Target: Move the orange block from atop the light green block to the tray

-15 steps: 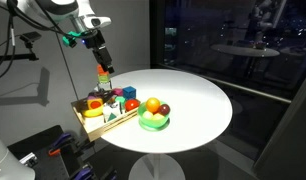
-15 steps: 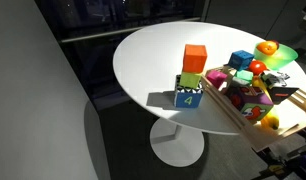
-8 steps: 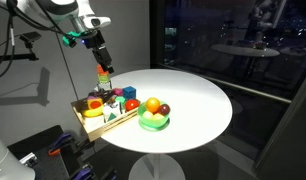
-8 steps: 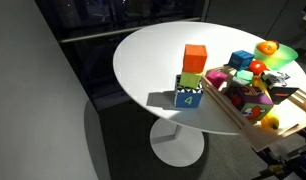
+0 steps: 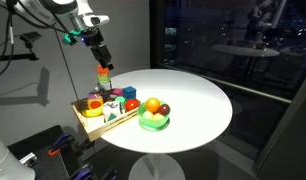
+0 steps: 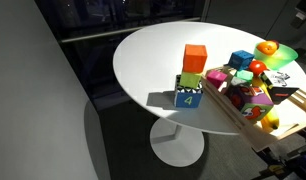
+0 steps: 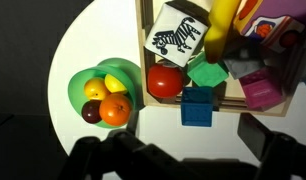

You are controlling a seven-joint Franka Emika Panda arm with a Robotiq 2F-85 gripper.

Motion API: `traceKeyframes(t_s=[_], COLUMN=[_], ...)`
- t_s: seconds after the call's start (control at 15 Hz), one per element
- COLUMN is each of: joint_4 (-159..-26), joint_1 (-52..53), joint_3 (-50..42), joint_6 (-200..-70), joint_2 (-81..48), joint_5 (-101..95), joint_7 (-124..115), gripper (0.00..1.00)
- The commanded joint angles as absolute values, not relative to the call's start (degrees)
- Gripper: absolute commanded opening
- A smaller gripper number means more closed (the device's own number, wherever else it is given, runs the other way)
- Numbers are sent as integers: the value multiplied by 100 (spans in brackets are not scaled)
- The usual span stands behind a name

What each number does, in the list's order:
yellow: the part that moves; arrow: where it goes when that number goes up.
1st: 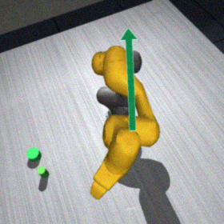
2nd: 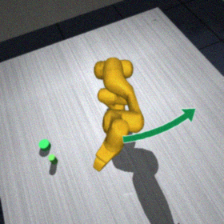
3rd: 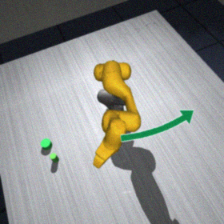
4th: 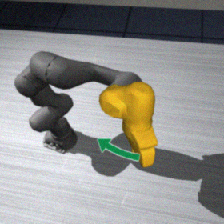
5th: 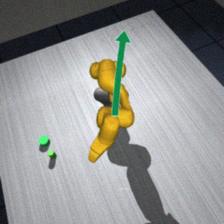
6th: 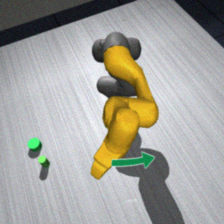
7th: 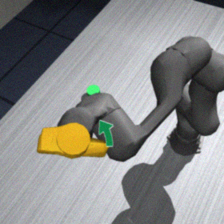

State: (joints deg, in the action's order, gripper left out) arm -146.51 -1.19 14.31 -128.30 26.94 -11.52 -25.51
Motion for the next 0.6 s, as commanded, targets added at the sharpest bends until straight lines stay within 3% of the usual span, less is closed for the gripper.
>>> traceKeyframes(t_s=[0.0, 0.53], joint_4=[-14389, -13442], joint_1=[147, 569], joint_3=[1217, 922], joint_6=[-12933, -12579], joint_2=[2475, 1640], joint_5=[-888, -271], joint_7=[-2113, -843], gripper=[100, 100])
